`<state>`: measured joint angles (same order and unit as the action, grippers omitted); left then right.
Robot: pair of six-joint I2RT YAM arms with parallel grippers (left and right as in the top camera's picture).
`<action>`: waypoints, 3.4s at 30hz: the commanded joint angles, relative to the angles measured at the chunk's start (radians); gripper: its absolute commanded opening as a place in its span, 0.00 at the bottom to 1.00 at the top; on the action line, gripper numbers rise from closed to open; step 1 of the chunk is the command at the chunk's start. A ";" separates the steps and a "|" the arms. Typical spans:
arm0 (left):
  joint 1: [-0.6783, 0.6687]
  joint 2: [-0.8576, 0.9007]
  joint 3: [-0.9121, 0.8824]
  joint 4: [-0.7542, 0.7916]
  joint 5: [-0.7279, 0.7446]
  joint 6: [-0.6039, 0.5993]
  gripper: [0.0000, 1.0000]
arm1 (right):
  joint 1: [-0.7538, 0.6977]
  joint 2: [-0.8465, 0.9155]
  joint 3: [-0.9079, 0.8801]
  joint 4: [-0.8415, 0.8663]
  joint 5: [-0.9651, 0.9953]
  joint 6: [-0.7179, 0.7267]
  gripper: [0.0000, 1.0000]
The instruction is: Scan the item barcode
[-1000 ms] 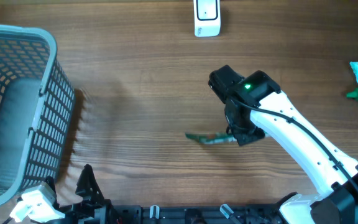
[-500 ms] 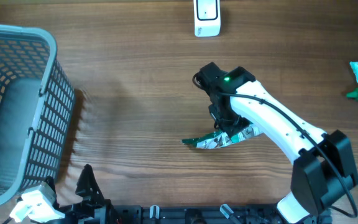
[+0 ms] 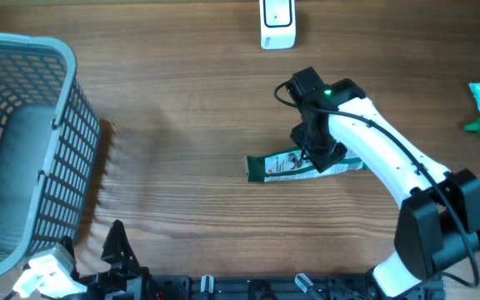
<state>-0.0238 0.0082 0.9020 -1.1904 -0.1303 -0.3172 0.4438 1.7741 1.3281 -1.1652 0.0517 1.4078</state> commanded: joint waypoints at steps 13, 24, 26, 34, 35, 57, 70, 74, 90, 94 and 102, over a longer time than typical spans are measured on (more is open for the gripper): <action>0.006 -0.002 -0.001 0.001 -0.002 -0.006 1.00 | 0.000 0.064 0.091 -0.079 -0.190 -0.022 0.04; 0.006 -0.002 -0.001 0.001 -0.002 -0.006 1.00 | -0.021 0.032 0.123 -0.195 -1.022 -0.044 0.04; 0.006 -0.002 -0.001 0.001 -0.002 -0.006 1.00 | -0.024 0.032 0.123 -0.208 -1.021 0.071 0.04; 0.006 -0.002 -0.001 0.001 -0.002 -0.006 1.00 | -0.068 0.035 0.123 -0.117 -0.890 0.637 0.05; 0.006 -0.002 -0.001 0.001 -0.002 -0.006 1.00 | -0.077 0.035 0.123 -0.108 -0.891 0.662 0.04; 0.006 -0.002 -0.001 0.001 -0.002 -0.006 1.00 | -0.183 0.256 0.123 -0.208 -1.297 0.660 0.05; 0.006 -0.002 -0.001 0.001 -0.002 -0.006 1.00 | -0.284 0.256 0.123 -0.274 -1.239 0.439 0.04; 0.006 -0.002 -0.001 0.001 -0.002 -0.006 1.00 | -0.324 0.256 0.123 -0.346 -1.328 0.023 0.04; 0.006 -0.002 -0.001 0.001 -0.002 -0.006 1.00 | -0.304 -0.085 0.150 -0.238 -0.795 -0.833 0.04; 0.006 -0.002 -0.001 0.001 -0.002 -0.006 1.00 | -0.303 -0.190 0.150 -0.025 -0.750 -0.830 0.04; 0.006 -0.002 -0.001 0.001 -0.002 -0.006 1.00 | -0.293 -0.192 0.137 0.302 -0.702 -0.911 0.05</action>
<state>-0.0238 0.0082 0.9020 -1.1896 -0.1307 -0.3172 0.1368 1.5948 1.4631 -0.9741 -0.6743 0.5251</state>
